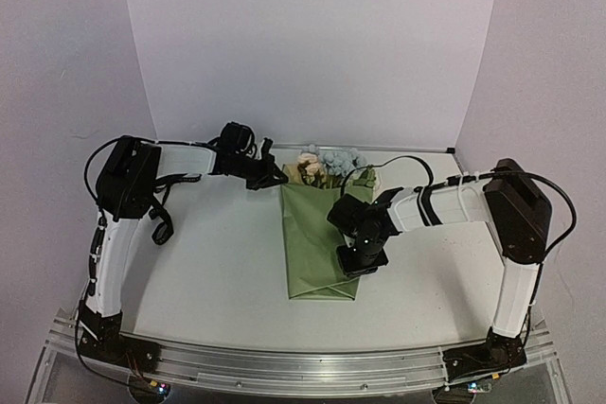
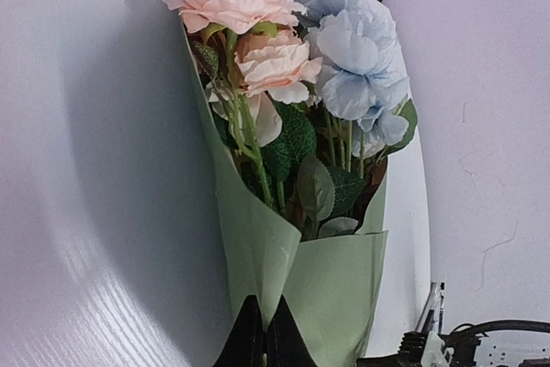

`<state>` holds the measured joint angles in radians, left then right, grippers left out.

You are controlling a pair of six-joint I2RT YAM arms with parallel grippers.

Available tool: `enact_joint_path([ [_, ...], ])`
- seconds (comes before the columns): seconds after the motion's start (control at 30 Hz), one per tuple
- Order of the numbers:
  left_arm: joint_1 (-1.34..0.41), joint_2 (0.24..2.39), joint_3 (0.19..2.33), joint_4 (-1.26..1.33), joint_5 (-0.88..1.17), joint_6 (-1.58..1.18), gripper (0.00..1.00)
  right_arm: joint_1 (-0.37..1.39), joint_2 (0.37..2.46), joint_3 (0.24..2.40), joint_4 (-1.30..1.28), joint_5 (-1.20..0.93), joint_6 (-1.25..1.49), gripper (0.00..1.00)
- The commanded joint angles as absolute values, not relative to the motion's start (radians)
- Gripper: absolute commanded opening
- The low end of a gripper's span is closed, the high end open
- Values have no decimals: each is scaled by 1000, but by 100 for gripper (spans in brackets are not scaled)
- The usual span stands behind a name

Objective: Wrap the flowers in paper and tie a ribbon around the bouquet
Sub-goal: Press the fold line of the folded bouquet.

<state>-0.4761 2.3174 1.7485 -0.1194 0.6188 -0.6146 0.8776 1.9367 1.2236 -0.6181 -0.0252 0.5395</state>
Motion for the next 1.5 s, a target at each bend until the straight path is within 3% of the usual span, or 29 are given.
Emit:
enact_joint_path([
  [0.0,-429,2374,1823,-175,632,-521,0,885,2003,1201,-660,0,521,11],
  [0.1,-419,2378,1821,-202,607,-509,6,885,2004,1203,-662,0,523,11],
  [0.3,-404,2237,1759,-212,524,-509,45,885,1977,1229,-664,-12,574,11],
  [0.37,-406,2156,1700,-193,494,-530,49,883,1963,1241,-664,-19,595,11],
  [0.47,-425,2044,1577,-123,533,-594,46,883,1941,1255,-661,-15,624,12],
  [0.6,-518,2002,1497,-47,608,-665,33,882,1933,1277,-654,-10,644,13],
  [0.93,-593,2140,1433,63,610,-765,17,880,1958,1291,-648,-7,651,14],
  [1.27,-519,2234,1452,49,598,-741,16,864,1966,1273,-629,-15,643,14],
  [1.47,-528,2168,1479,-2,622,-686,22,863,1950,1270,-624,-19,640,14],
])
